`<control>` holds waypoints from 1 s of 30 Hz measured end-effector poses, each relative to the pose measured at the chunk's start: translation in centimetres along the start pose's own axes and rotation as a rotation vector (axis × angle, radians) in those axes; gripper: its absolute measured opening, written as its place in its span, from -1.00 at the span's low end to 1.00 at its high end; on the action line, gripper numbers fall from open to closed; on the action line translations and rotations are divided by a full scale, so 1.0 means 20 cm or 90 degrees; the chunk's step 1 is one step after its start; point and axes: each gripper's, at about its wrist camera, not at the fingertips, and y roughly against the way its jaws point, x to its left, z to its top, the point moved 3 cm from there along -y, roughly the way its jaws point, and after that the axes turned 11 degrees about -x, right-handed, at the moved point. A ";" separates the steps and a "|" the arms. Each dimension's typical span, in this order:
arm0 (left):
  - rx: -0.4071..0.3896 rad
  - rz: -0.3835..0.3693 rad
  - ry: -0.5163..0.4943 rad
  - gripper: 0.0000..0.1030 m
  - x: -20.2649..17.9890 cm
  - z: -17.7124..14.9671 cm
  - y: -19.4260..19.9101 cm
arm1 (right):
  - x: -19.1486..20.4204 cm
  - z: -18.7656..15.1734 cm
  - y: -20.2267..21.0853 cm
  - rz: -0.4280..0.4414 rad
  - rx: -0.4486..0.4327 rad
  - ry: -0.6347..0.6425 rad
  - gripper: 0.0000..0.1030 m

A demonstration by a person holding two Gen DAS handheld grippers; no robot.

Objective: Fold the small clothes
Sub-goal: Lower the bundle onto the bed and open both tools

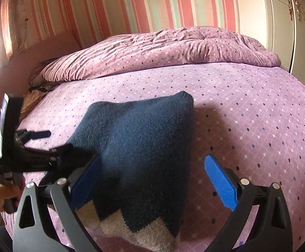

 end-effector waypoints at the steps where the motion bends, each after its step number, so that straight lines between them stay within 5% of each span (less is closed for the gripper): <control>1: 0.003 0.006 -0.004 0.80 -0.01 -0.02 -0.02 | 0.00 0.00 0.00 -0.001 -0.001 -0.002 0.91; 7: 0.016 -0.020 0.047 0.81 0.05 -0.13 -0.08 | 0.04 -0.02 0.01 -0.028 -0.016 0.038 0.91; 12: 0.004 -0.006 0.032 0.81 0.03 -0.13 -0.06 | 0.18 -0.04 0.02 -0.101 -0.071 0.177 0.91; 17: 0.000 -0.007 0.042 0.82 0.04 -0.14 -0.06 | 0.23 -0.19 -0.06 -0.148 -0.033 0.254 0.91; 30: -0.023 -0.030 0.054 0.94 0.06 -0.17 -0.09 | 0.05 -0.32 -0.13 -0.093 -0.007 0.115 0.96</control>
